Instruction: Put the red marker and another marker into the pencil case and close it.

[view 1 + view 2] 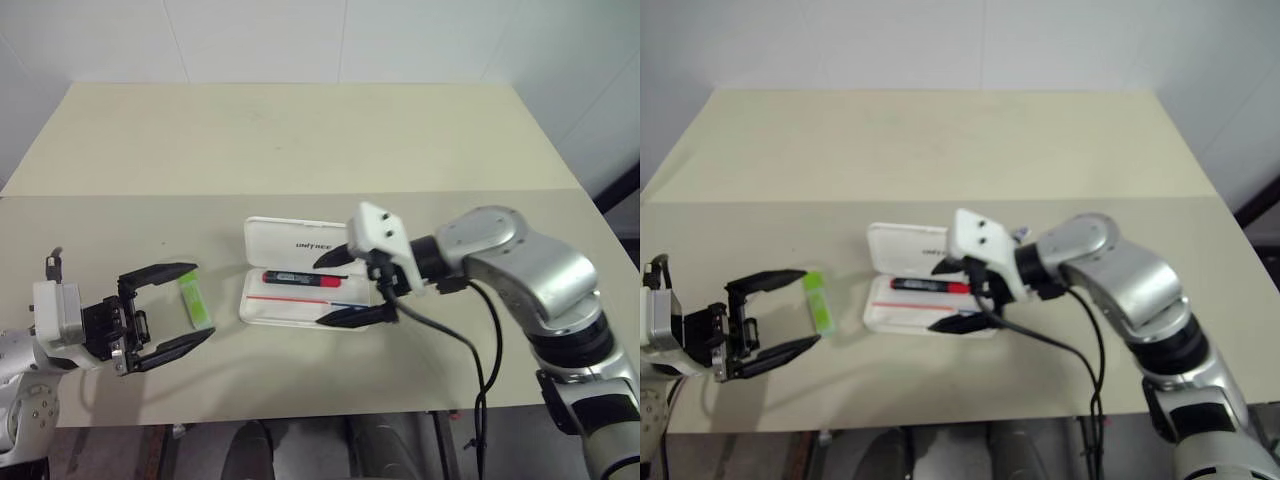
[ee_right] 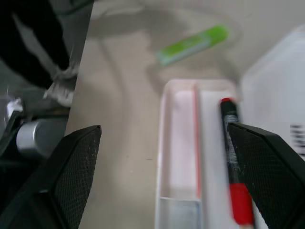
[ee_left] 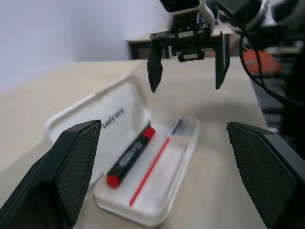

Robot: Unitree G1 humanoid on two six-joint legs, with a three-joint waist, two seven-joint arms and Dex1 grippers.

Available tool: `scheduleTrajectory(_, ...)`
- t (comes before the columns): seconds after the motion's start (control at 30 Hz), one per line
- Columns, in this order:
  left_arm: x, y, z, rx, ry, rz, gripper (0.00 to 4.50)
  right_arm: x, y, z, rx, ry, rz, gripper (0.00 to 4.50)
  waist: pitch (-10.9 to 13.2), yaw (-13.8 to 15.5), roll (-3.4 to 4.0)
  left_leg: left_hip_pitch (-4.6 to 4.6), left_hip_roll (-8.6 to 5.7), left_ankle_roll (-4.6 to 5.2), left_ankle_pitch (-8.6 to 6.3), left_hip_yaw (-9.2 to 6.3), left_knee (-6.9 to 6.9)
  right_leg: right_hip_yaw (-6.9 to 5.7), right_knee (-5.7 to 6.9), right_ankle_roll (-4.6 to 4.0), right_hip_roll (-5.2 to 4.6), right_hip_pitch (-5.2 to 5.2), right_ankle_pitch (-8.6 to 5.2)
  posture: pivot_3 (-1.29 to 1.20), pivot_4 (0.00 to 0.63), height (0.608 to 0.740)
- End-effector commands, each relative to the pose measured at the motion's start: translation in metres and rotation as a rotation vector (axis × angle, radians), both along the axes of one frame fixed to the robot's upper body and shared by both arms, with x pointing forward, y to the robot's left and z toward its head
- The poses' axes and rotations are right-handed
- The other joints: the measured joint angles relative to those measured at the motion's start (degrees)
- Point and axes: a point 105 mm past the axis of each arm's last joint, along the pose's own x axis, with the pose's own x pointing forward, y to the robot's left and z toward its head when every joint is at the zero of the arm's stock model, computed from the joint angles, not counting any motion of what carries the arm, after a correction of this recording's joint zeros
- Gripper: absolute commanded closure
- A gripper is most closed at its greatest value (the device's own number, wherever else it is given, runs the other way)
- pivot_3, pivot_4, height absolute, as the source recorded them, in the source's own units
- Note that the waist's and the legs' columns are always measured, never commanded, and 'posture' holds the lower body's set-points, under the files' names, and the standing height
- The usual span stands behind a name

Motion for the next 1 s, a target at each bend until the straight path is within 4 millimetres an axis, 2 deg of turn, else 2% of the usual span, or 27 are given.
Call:
scheduleTrajectory(0.03, -0.006, -0.005, 0.014, -0.038, -0.032, 0.168, 0.0, 0.012, -0.021, 0.012, 0.04, -0.06, -0.042, 0.04, 0.0, 0.0, -0.03, 0.0, 0.0, 0.0, 0.0, 0.0, 0.0, 0.01, -0.01, 0.01, 0.0, 0.0, 0.01, 0.0, 0.15, 0.74)
scheduleTrajectory(0.17, -0.013, -0.003, 0.014, -0.102, -0.014, 0.391, 0.0, 0.018, -0.042, 0.012, 0.07, -0.083, -0.069, 0.04, 0.0, -0.1, -0.04, 0.03, 0.0, 0.0, 0.0, 0.02, 0.02, 0.06, -0.09, 0.04, 0.0, 0.05, 0.02, 0.0, 0.15, 0.74)
scheduleTrajectory(0.27, -0.014, 0.002, 0.004, -0.124, 0.03, 0.597, 0.0, 0.018, -0.057, 0.003, 0.082, -0.092, -0.081, 0.04, 0.0, 0.0, -0.04, 0.05, -0.01, 0.01, 0.0, 0.01, 0.03, 0.07, -0.12, 0.05, 0.01, 0.09, 0.03, 0.0, 0.15, 0.74)
scheduleTrajectory(0.37, -0.014, 0.004, -0.008, -0.14, 0.101, 0.728, 0.0, 0.02, -0.066, 0.002, 0.125, -0.097, -0.1, 0.04, 0.0, 0.0, -0.05, 0.08, -0.01, 0.0, 0.0, 0.0, 0.11, 0.08, -0.34, 0.06, 0.01, 0.25, 0.06, 0.0, 0.15, 0.74)
scheduleTrajectory(0.43, -0.012, 0.003, -0.013, -0.174, 0.132, 0.774, 0.0, 0.022, -0.073, -0.001, 0.143, -0.119, -0.115, 0.04, 0.0, 0.0, -0.05, 0.08, -0.02, 0.0, 0.0, 0.01, 0.28, 0.11, -0.45, -0.1, 0.02, 0.36, 0.04, 0.0, 0.15, 0.74)
scheduleTrajectory(0.53, -0.004, 0.012, -0.027, -0.199, 0.202, 0.92, 0.0, 0.025, -0.086, -0.008, 0.119, -0.146, -0.146, 0.04, 0.0, 0.0, -0.06, 0.24, -0.02, -0.05, -0.04, -0.03, 0.58, 0.11, -0.74, -0.6, 0.02, 0.78, -0.2, 0.0, 0.15, 0.74)
scheduleTrajectory(0.7, 0.007, 0.016, -0.043, -0.226, 0.289, 1.049, 0.0, 0.028, -0.098, -0.009, 0.108, -0.171, -0.189, 0.04, 0.0, -0.1, -0.11, 0.24, -0.07, -0.1, -0.07, -0.02, 0.94, 0.23, -0.85, -0.71, 0.01, 0.97, -0.02, 0.0, 0.15, 0.74)
scheduleTrajectory(1.0, 0.041, 0.015, -0.065, -0.223, 0.407, 1.106, 0.0, 0.034, -0.093, -0.003, 0.158, -0.217, -0.225, 0.04, 0.0, 0.0, -0.11, 0.25, -0.06, -0.08, -0.03, -0.09, 0.9, 0.25, -0.84, -0.48, 0.07, 0.95, 0.13, 0.0, 0.15, 0.74)
